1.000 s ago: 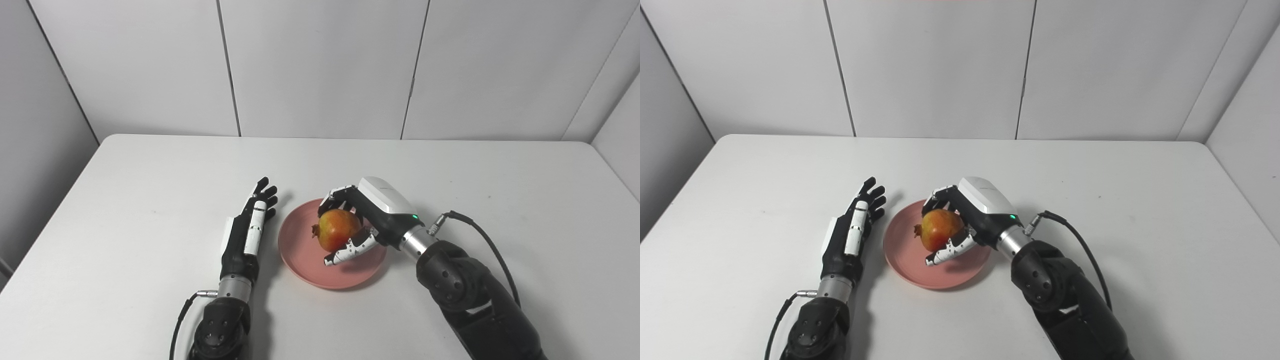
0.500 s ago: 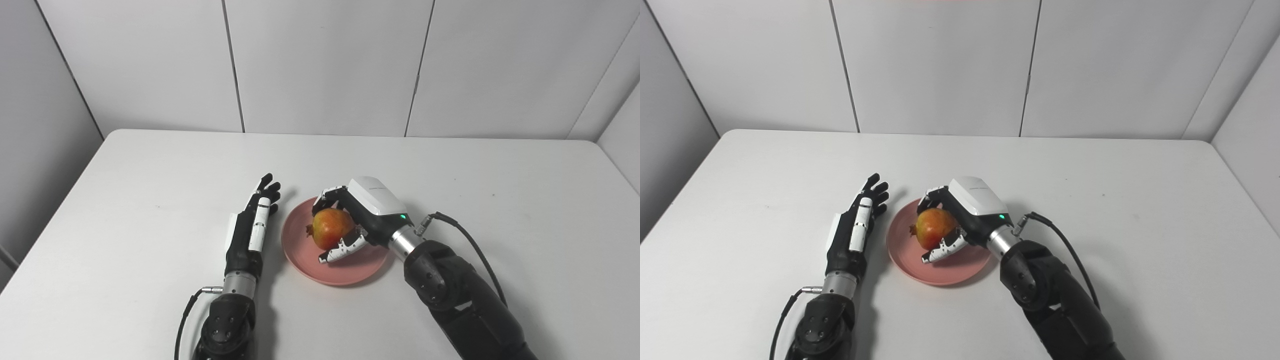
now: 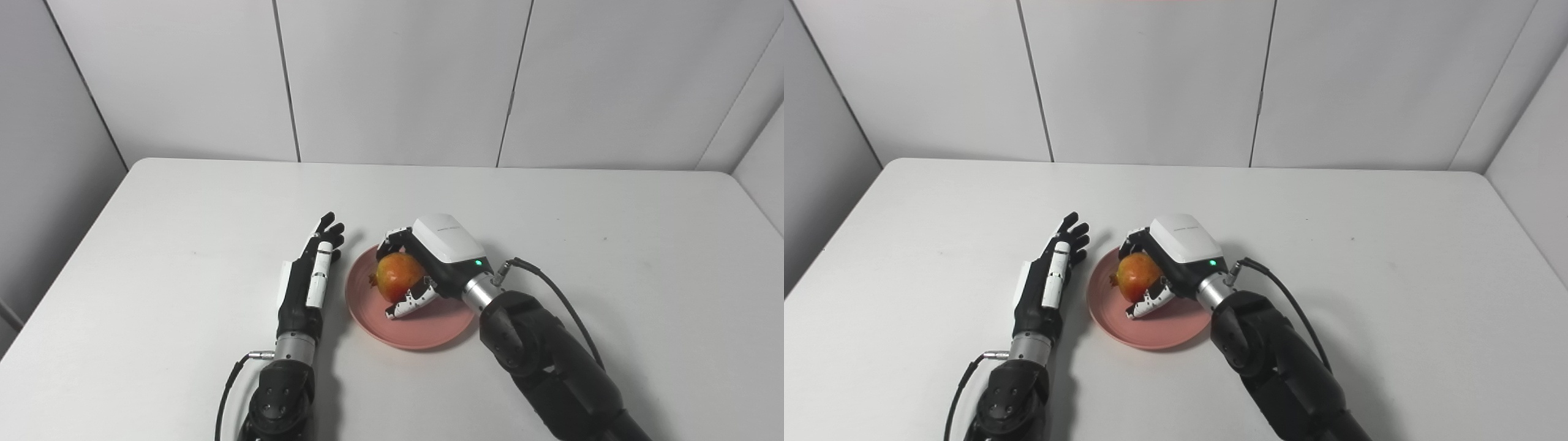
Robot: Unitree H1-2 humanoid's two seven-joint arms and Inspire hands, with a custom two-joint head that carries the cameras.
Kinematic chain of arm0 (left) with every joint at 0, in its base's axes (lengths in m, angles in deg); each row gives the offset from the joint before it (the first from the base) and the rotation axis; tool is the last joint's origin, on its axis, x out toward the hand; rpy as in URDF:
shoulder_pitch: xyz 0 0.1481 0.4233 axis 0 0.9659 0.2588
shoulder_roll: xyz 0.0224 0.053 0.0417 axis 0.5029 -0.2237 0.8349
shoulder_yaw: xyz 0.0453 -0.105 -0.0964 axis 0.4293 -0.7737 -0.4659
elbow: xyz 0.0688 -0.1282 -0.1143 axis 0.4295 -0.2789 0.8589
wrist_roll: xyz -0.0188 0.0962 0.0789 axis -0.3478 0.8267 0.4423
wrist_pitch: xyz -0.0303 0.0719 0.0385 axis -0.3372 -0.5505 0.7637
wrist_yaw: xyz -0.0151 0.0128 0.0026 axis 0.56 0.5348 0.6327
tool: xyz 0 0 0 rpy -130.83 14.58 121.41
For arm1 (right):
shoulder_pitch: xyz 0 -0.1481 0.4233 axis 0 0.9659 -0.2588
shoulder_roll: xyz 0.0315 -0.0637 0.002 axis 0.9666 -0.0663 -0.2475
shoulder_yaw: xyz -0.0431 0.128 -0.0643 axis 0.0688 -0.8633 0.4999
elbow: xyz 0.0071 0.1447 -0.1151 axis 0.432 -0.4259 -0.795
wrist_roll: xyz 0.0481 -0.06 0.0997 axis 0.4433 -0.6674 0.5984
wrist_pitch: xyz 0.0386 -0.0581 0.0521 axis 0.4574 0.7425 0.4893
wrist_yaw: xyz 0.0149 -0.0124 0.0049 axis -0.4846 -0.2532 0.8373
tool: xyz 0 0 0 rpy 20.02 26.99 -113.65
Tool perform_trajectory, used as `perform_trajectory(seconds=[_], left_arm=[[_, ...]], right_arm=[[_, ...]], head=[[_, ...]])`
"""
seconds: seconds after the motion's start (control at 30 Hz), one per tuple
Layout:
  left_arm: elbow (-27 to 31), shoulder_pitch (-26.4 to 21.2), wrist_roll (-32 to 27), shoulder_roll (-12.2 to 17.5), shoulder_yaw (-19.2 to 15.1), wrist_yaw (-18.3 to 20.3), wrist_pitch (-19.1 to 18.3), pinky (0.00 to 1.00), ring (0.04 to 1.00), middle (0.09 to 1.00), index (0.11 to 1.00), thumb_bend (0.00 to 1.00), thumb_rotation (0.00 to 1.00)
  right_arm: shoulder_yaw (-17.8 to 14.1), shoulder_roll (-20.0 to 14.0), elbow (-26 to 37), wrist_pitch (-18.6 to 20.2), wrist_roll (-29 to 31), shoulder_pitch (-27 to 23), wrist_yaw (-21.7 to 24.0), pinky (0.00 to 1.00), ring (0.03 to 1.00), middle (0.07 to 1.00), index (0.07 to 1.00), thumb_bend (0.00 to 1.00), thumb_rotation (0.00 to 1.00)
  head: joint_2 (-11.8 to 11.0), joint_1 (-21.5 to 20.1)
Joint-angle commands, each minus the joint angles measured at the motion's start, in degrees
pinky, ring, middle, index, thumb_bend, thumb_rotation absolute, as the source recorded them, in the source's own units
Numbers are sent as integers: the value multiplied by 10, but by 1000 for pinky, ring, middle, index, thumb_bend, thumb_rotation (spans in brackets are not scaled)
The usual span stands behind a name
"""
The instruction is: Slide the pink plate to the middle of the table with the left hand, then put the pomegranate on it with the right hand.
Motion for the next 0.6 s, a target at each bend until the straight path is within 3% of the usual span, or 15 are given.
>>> perform_trajectory(seconds=[0.0,0.17,0.23,0.33,0.37,0.57], left_arm=[[-5,-2,1,-10,5,-1,2,894,893,891,886,355,1000],[-6,-2,0,-7,6,1,4,900,896,891,888,358,1000],[-4,-1,0,-7,6,3,2,898,897,891,888,360,1000],[-2,-1,-2,-5,7,6,2,897,902,895,892,365,1000],[-1,-1,-2,-5,7,6,0,898,903,896,893,367,1000],[3,1,2,-5,9,6,1,900,906,900,894,355,1000]], right_arm=[[0,-1,9,-26,-4,-24,-13,227,320,430,490,511,130],[3,-13,37,-9,-6,-19,22,244,340,461,493,517,144],[6,-18,56,6,-11,-18,49,262,364,488,642,682,213],[4,-25,83,19,-16,-14,82,413,547,658,740,806,324],[3,-27,93,22,-17,-12,92,525,658,745,770,843,354],[-3,-36,131,47,-19,-7,167,751,828,863,861,892,461]], head=[[0,1],[0,-2],[0,-2],[1,-4],[1,-4],[1,-6]])
